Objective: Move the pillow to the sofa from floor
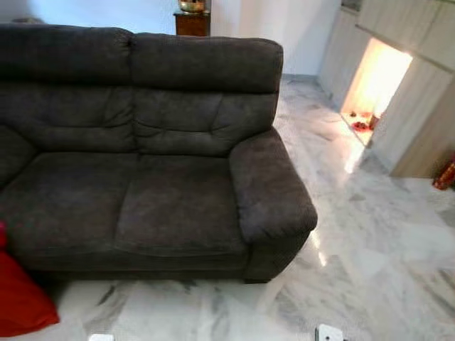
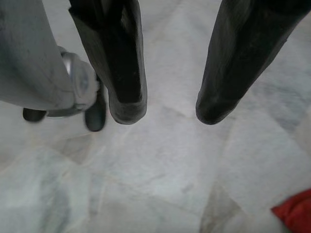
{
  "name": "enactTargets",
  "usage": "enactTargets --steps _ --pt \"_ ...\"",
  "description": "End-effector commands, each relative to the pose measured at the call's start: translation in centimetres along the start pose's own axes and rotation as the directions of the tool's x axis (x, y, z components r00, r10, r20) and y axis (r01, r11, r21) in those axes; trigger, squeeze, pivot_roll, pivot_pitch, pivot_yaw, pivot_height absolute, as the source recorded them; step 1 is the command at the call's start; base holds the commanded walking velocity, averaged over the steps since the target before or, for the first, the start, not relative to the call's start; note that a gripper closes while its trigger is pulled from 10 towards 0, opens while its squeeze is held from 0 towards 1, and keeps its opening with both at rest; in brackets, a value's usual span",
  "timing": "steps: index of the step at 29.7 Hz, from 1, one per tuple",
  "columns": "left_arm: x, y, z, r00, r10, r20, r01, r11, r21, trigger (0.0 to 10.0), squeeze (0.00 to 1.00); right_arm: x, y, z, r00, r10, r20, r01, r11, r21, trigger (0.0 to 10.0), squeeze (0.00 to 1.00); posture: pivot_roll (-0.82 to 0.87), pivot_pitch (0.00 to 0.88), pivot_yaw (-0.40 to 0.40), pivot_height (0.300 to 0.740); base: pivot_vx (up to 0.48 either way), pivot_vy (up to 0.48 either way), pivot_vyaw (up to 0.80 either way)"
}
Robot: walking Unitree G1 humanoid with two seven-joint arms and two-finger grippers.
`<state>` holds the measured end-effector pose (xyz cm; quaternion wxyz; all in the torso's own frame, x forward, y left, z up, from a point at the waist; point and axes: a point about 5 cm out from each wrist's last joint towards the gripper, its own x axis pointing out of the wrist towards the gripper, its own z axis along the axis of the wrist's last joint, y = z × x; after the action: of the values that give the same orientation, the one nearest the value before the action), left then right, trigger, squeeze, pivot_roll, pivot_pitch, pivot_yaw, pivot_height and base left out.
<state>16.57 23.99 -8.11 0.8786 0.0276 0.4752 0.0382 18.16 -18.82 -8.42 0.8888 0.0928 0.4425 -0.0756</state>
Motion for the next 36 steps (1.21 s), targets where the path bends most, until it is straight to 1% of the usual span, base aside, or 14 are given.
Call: enactTargets --steps 1,36 --pt "-0.03 0.08 -0.12 1.0 -0.001 -0.005 0.001 1.0 -0.002 10.0 0.0 -0.06 0.05 -0.37 1.0 -0.002 -0.01 0.002 1.0 -0.001 10.0 0.0 0.07 0.021 -0.018 0.74 0.0 0.465 0.0" --pt "-0.08 0.53 0.01 1.0 0.008 -0.001 -0.008 1.0 -0.005 10.0 0.0 -0.02 0.48 -0.4 1.0 0.0 -0.009 0.0 1.0 0.005 10.0 0.0 0.09 0.057 -0.012 0.74 0.0 0.459 0.0"
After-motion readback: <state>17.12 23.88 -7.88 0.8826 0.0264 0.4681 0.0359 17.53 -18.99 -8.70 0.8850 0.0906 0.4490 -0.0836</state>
